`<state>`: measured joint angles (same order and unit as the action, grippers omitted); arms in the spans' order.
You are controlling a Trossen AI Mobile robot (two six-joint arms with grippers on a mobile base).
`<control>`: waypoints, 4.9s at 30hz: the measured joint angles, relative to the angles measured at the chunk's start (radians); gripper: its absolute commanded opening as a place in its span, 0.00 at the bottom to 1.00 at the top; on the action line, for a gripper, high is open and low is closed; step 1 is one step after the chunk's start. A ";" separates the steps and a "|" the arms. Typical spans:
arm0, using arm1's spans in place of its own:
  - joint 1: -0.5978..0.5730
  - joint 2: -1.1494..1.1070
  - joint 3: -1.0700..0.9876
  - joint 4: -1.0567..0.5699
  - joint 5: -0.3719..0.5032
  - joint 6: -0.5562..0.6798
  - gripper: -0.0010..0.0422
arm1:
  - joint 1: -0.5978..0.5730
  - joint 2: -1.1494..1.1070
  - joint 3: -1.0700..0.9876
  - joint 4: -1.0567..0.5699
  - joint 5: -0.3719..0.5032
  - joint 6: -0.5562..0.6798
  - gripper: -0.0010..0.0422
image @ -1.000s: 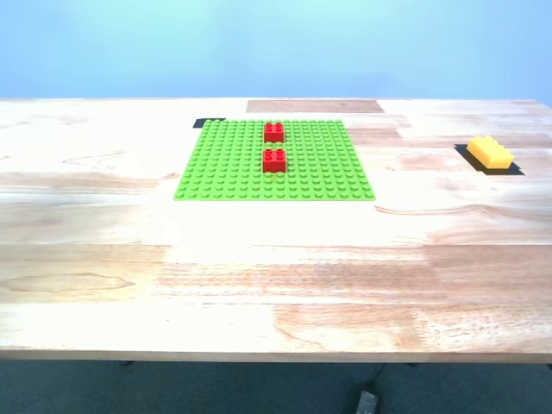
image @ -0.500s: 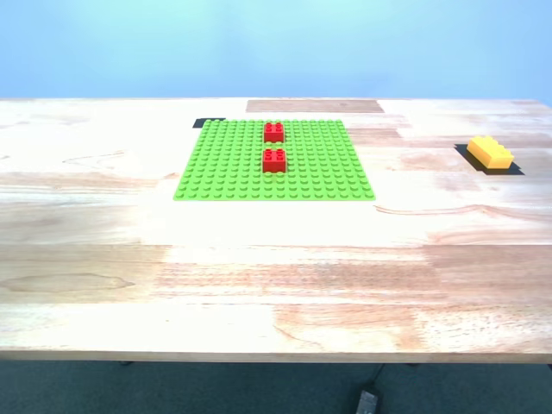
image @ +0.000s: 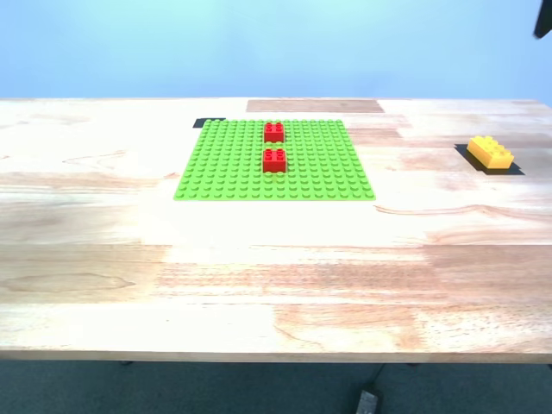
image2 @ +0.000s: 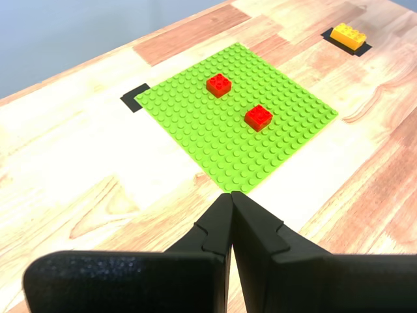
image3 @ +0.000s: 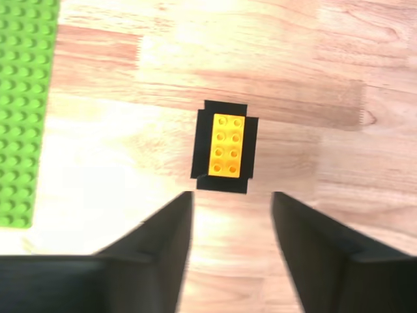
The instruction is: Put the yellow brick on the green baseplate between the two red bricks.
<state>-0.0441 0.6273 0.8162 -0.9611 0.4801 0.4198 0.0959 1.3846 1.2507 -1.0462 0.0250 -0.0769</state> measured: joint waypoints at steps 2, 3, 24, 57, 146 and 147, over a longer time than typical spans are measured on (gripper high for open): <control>0.000 0.000 0.000 0.000 0.001 0.000 0.02 | -0.005 0.032 0.000 0.006 0.001 -0.006 0.71; 0.000 0.000 0.001 0.000 0.003 0.000 0.02 | -0.010 0.048 0.000 0.016 0.000 -0.007 0.74; 0.000 -0.004 -0.011 0.051 0.070 -0.001 0.02 | -0.046 0.344 -0.045 0.194 -0.019 -0.034 0.70; 0.000 -0.009 -0.012 0.047 0.078 -0.001 0.02 | -0.051 0.456 -0.124 0.373 -0.021 -0.011 0.27; 0.000 -0.035 -0.013 -0.004 0.078 -0.001 0.02 | 0.671 0.865 0.560 0.190 -0.026 -0.820 0.04; 0.000 -0.035 -0.013 -0.004 0.078 0.001 0.02 | 0.669 0.865 0.560 0.191 -0.029 -0.820 0.04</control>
<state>-0.0441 0.5919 0.8036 -0.9649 0.5579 0.4210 0.7654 2.2494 1.8103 -0.8551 -0.0040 -0.8970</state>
